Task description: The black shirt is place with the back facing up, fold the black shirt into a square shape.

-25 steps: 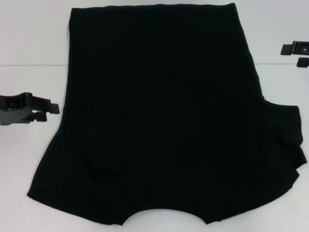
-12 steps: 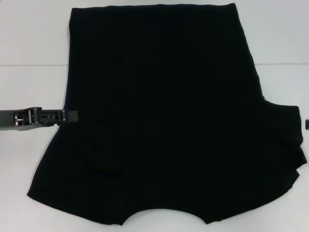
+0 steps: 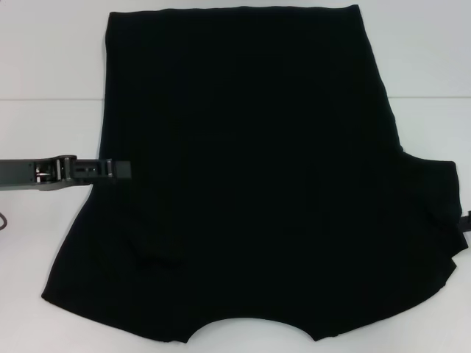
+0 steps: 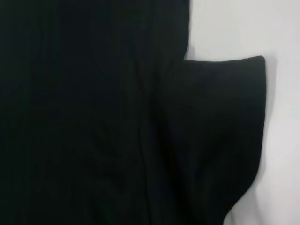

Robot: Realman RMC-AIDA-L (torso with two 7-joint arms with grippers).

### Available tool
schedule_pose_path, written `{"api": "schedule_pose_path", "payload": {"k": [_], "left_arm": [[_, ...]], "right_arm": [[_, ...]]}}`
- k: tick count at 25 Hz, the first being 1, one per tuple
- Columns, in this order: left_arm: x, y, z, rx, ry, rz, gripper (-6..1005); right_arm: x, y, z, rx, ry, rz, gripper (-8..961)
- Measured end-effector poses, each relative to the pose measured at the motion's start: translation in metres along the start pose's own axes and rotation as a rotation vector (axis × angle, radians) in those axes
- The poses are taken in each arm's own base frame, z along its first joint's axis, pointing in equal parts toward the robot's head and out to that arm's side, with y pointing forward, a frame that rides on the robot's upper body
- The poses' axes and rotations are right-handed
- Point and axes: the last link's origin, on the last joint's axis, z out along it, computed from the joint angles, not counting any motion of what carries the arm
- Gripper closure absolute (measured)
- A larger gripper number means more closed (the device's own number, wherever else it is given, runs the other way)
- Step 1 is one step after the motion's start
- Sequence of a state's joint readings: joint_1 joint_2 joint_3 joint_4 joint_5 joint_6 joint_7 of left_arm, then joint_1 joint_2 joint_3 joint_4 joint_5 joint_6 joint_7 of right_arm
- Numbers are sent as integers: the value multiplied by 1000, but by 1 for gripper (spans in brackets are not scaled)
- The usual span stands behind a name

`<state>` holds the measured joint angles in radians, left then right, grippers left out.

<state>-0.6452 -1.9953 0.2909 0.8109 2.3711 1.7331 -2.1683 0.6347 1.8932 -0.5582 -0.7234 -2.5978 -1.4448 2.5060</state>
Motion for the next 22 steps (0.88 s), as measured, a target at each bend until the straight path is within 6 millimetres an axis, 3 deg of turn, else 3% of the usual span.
{"api": "schedule_pose_path", "payload": {"k": [8, 17, 20, 22], "left_arm": [[1, -1, 0, 8, 6, 0, 464], [1, -1, -1, 9, 9, 0, 463], [1, -1, 0, 8, 9, 0, 463], [1, -1, 0, 8, 9, 1, 463]], "right_arm": [[-4, 9, 24, 18, 15, -12, 403], [-10, 15, 27, 40, 19, -33, 458], [-9, 16, 29, 42, 29, -38, 675], [-9, 16, 29, 43, 32, -39, 753]]}}
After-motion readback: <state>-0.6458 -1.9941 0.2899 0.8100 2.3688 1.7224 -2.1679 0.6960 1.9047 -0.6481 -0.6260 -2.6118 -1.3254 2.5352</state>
